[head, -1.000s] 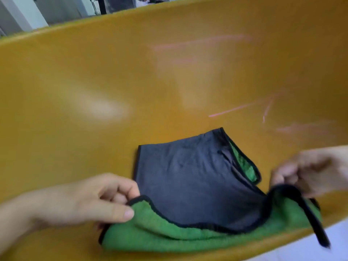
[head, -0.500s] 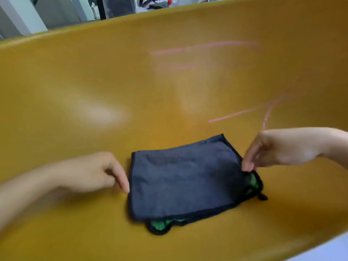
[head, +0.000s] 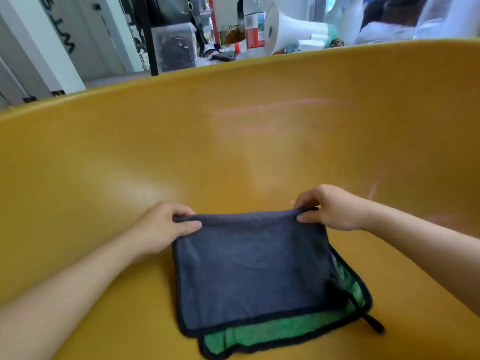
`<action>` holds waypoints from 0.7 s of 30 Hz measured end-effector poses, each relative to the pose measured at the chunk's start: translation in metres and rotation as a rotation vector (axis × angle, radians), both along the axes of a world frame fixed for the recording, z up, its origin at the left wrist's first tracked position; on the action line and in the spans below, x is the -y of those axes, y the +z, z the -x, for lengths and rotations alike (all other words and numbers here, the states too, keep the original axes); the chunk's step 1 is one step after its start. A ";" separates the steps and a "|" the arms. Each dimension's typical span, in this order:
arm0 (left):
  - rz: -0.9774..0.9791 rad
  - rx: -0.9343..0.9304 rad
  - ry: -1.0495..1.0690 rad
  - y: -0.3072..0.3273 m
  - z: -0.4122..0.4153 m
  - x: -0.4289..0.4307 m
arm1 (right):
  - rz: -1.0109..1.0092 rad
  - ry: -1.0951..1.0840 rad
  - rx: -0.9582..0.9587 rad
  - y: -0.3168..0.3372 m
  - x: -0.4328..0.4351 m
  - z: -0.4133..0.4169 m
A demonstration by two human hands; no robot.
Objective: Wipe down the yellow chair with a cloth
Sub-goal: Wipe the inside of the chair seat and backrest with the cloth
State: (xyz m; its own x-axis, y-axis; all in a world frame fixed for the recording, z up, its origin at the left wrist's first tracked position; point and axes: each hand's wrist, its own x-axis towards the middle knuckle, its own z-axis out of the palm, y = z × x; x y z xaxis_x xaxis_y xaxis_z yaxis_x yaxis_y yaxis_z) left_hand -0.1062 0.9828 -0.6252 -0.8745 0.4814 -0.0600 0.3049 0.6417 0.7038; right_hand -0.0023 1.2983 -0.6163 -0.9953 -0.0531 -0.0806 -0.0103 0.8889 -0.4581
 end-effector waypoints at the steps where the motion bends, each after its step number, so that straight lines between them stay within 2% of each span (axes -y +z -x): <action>1: -0.166 0.012 0.051 0.012 0.002 -0.001 | 0.089 -0.045 -0.046 0.009 -0.003 0.005; 4: -0.516 -0.081 0.093 0.049 0.007 -0.010 | 0.184 -0.167 -0.413 0.043 -0.004 0.013; 6: -0.540 -0.241 0.054 0.077 0.003 -0.012 | 0.094 -0.161 -0.565 0.067 -0.002 0.008; 7: -0.510 -0.303 0.028 0.087 -0.002 -0.010 | -0.010 -0.129 -0.553 0.077 -0.002 0.002; 10: -0.271 -0.257 -0.073 0.091 -0.025 0.000 | -0.307 0.020 -0.344 0.081 -0.003 -0.024; 12: -0.016 -0.060 -0.217 0.075 -0.046 0.005 | -0.306 0.129 -0.167 0.063 -0.001 -0.048; 15: 0.382 0.299 -0.489 0.044 -0.076 0.018 | -0.210 0.323 0.202 0.029 0.004 -0.091; 16: 0.431 0.449 -0.579 0.036 -0.083 0.022 | -0.175 0.386 0.319 0.019 0.003 -0.102; 18: 0.369 0.713 -0.685 0.026 -0.086 0.028 | -0.074 0.465 0.512 0.009 0.000 -0.116; 19: 0.318 0.777 -0.668 0.022 -0.084 0.029 | 0.013 0.467 0.588 0.008 -0.002 -0.117; 21: 0.259 0.754 -0.524 0.017 -0.070 0.028 | 0.258 0.399 0.659 0.008 -0.007 -0.110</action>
State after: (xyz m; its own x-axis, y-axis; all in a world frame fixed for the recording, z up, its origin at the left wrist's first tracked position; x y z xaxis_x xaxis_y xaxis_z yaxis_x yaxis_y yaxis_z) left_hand -0.0358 0.9547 -0.6077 -0.2394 0.6937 -0.6793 0.1219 0.7156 0.6878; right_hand 0.1079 1.3054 -0.6081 -0.6500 -0.4905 -0.5805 0.0393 0.7411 -0.6703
